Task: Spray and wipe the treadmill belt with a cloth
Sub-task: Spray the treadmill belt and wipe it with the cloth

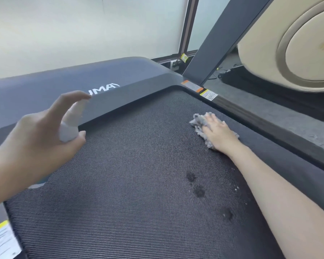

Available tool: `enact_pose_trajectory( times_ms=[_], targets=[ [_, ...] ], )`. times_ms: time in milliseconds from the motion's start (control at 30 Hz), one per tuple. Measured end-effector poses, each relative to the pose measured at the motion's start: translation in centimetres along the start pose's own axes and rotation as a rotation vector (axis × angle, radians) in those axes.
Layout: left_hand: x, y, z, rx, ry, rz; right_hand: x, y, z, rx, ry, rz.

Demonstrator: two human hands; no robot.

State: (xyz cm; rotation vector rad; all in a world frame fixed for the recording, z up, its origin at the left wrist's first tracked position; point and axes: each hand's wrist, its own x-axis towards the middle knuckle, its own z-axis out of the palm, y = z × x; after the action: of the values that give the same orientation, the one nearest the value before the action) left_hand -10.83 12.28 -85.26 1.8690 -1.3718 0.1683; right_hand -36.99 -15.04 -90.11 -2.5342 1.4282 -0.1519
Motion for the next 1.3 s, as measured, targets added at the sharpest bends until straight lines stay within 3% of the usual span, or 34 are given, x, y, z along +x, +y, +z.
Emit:
enact_pose_trajectory(
  times_ms=[133,300,533,633,800,900,1067,1300],
  targets=[
    [0.0,0.5,0.2,0.040,0.014,0.011,0.9,3.9,-0.9,0.011,0.056,0.263],
    [0.0,1.0,0.4,0.069,-0.004,0.015,2.3,4.8,0.3,-0.100,0.004,0.244],
    [-0.3,1.3,0.2,0.046,0.013,0.041,0.7,3.4,-0.1,0.027,0.027,0.243],
    [-0.2,1.2,0.1,0.029,0.021,0.048,-2.1,1.9,-0.1,0.081,0.011,0.147],
    [-0.2,2.0,1.0,0.035,-0.081,0.038,-9.2,-4.5,1.8,0.171,-0.099,-0.331],
    [-0.5,3.5,1.9,0.022,-0.188,0.067,-11.4,-6.3,3.1,0.104,-0.130,-0.481],
    [-1.6,4.6,2.2,0.037,-0.273,0.143,-10.0,-5.2,3.1,0.054,-0.086,-0.416],
    [-2.7,3.9,1.6,0.086,-0.344,0.197,-4.3,-0.9,2.3,0.038,0.019,-0.171]
  ],
)
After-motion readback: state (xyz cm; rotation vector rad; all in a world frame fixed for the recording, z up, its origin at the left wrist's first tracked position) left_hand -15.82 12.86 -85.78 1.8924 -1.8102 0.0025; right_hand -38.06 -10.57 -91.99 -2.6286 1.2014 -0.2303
